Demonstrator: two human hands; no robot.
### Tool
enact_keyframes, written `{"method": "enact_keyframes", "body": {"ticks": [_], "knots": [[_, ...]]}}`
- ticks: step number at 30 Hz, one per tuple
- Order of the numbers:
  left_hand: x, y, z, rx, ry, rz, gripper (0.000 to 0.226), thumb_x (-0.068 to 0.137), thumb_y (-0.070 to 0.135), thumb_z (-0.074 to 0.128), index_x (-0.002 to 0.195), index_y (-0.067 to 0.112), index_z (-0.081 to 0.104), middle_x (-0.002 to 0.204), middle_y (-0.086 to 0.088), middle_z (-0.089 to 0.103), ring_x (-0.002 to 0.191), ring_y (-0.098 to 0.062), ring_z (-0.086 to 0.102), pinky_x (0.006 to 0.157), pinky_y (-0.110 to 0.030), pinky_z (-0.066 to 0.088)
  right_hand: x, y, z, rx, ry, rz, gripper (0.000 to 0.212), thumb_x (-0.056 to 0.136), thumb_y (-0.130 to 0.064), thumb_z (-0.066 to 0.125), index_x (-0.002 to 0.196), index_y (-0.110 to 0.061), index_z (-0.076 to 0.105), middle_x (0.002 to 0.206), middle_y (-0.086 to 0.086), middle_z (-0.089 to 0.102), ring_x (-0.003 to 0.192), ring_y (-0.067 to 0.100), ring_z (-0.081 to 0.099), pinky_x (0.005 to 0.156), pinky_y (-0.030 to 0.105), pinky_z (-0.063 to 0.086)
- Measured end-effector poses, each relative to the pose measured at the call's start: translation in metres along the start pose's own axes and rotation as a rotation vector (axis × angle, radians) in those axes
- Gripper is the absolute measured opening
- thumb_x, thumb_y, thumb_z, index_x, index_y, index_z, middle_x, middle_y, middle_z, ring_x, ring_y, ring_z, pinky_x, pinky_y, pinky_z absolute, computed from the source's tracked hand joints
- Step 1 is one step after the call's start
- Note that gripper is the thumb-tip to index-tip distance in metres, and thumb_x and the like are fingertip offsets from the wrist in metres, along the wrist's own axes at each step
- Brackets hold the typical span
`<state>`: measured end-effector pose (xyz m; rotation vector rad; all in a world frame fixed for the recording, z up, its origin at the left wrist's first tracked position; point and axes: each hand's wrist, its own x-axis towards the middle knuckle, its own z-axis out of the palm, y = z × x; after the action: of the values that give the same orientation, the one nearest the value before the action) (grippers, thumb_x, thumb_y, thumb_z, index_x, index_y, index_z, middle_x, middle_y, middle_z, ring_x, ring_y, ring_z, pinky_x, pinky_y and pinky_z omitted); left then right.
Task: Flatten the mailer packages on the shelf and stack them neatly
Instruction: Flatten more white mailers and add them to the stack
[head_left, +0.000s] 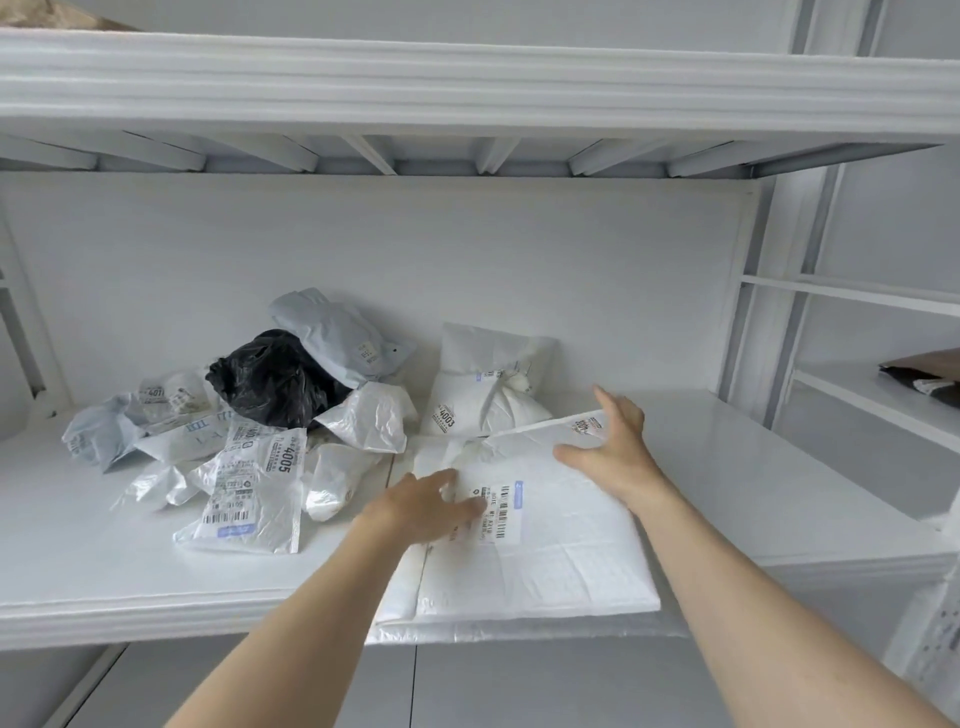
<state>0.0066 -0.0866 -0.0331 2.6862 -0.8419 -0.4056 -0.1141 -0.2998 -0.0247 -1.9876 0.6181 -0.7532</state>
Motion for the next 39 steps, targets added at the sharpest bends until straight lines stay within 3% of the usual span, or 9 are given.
{"method": "enact_keyframes", "body": {"ticks": [3, 6, 9, 12, 15, 18, 23, 39], "knots": [[0.004, 0.000, -0.002, 0.059, 0.019, -0.017, 0.092, 0.064, 0.089, 0.042, 0.144, 0.044, 0.037, 0.147, 0.005, 0.043, 0.119, -0.021, 0.057, 0.102, -0.038, 0.044, 0.006, 0.008, 0.008, -0.238, -0.090, -0.142, 0.062, 0.080, -0.014, 0.075, 0.136, -0.026, 0.053, 0.160, -0.003, 0.001, 0.146, 0.014, 0.018, 0.107, 0.020, 0.024], [0.008, 0.006, -0.006, 0.221, 0.111, 0.032, 0.073, 0.083, 0.075, 0.044, 0.143, 0.034, 0.042, 0.145, 0.002, 0.040, 0.132, -0.022, 0.043, 0.102, -0.037, 0.038, 0.013, 0.012, 0.014, -0.274, -0.088, -0.184, 0.038, 0.082, -0.010, 0.073, 0.118, -0.022, 0.067, 0.158, 0.001, 0.021, 0.144, 0.015, 0.027, 0.108, 0.019, 0.024], [0.017, 0.016, -0.004, 0.297, 0.227, 0.175, 0.064, 0.088, 0.064, 0.044, 0.145, 0.035, 0.037, 0.151, 0.002, 0.032, 0.137, -0.023, 0.036, 0.107, -0.043, 0.035, 0.021, 0.010, 0.024, -0.358, -0.105, -0.201, 0.025, 0.087, -0.012, 0.069, 0.112, -0.017, 0.071, 0.149, 0.003, 0.041, 0.141, 0.017, 0.032, 0.112, 0.021, 0.022], [0.032, 0.026, 0.006, 0.272, 0.313, 0.263, 0.057, 0.094, 0.058, 0.034, 0.148, 0.039, 0.030, 0.158, 0.005, 0.022, 0.144, -0.020, 0.024, 0.110, -0.047, 0.028, 0.026, 0.005, 0.036, -0.555, -0.172, -0.190, 0.033, 0.096, -0.024, 0.057, 0.129, -0.020, 0.062, 0.147, 0.001, 0.045, 0.142, 0.021, 0.029, 0.113, 0.030, 0.026], [0.044, 0.030, 0.021, 0.236, 0.376, 0.288, 0.052, 0.099, 0.055, 0.022, 0.150, 0.046, 0.020, 0.162, 0.007, 0.012, 0.150, -0.016, 0.007, 0.114, -0.050, 0.017, 0.024, 0.005, 0.051, -0.704, -0.287, -0.081, 0.049, 0.100, -0.047, 0.037, 0.149, -0.037, 0.035, 0.162, -0.007, 0.017, 0.150, 0.022, 0.005, 0.118, 0.052, 0.012], [0.058, 0.019, 0.036, 0.161, 0.256, 0.195, 0.054, 0.098, 0.059, 0.012, 0.150, 0.052, 0.005, 0.164, 0.009, -0.008, 0.150, -0.018, -0.013, 0.115, -0.061, 0.000, 0.019, 0.013, 0.072, -0.755, -0.373, -0.031, 0.054, 0.100, -0.057, 0.022, 0.152, -0.046, 0.016, 0.164, -0.012, -0.002, 0.150, 0.021, -0.011, 0.115, 0.062, 0.000], [0.070, 0.015, 0.045, 0.121, 0.194, 0.158, 0.050, 0.098, 0.058, 0.010, 0.148, 0.057, 0.005, 0.163, 0.010, -0.009, 0.150, -0.020, -0.014, 0.113, -0.065, 0.000, 0.013, 0.032, 0.081, -0.757, -0.353, -0.011, 0.055, 0.098, -0.063, 0.014, 0.151, -0.051, 0.004, 0.162, -0.017, -0.011, 0.149, 0.019, -0.017, 0.116, 0.059, -0.003], [0.076, 0.011, 0.063, 0.239, 0.162, 0.129, 0.050, 0.098, 0.057, 0.006, 0.147, 0.056, 0.001, 0.163, 0.009, -0.010, 0.150, -0.022, -0.013, 0.111, -0.065, 0.001, 0.004, 0.047, 0.089, -0.868, -0.351, -0.022, 0.055, 0.098, -0.061, 0.013, 0.151, -0.050, 0.006, 0.162, -0.015, -0.011, 0.149, 0.021, -0.018, 0.116, 0.057, -0.006]]}}
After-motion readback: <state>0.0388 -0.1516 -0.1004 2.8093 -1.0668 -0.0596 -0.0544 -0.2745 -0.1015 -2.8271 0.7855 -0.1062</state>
